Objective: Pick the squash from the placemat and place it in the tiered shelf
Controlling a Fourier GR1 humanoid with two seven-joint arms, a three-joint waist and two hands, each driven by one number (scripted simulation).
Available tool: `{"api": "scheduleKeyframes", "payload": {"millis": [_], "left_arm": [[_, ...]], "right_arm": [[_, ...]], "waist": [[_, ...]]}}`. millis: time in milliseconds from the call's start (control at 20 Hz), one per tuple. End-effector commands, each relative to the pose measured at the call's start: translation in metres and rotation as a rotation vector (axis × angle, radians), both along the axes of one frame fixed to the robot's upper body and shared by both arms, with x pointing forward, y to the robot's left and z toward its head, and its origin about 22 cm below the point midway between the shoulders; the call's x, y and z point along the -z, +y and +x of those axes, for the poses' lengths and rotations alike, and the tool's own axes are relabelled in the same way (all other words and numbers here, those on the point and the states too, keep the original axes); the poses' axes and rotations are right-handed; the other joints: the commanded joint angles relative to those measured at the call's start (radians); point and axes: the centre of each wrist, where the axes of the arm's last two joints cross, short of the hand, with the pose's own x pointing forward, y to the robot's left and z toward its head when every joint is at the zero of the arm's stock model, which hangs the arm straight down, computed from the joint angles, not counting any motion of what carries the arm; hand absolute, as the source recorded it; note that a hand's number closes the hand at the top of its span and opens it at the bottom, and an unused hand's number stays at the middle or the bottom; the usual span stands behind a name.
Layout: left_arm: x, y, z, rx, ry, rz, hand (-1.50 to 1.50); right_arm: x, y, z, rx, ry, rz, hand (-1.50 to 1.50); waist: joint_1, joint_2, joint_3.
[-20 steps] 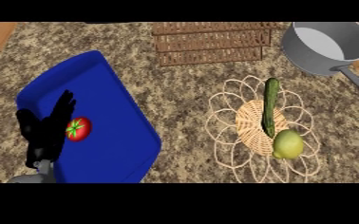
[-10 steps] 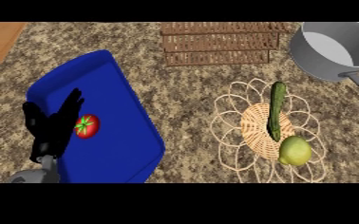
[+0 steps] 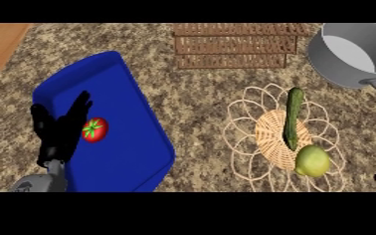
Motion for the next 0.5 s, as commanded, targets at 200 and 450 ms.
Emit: {"api": "scheduleKeyframes", "payload": {"millis": [200, 450], "left_arm": [[0.012, -0.005, -0.006, 0.037, 0.084, -0.026, 0.00], [0.021, -0.004, -0.011, 0.040, 0.096, -0.024, 0.00]], "right_arm": [[-0.042, 0.043, 0.040, 0.153, 0.143, -0.078, -1.50], [-0.028, 0.061, 0.066, 0.212, 0.226, -0.167, -1.50]], "waist": [[0.042, 0.015, -0.008], [0.047, 0.016, -0.007]]}}
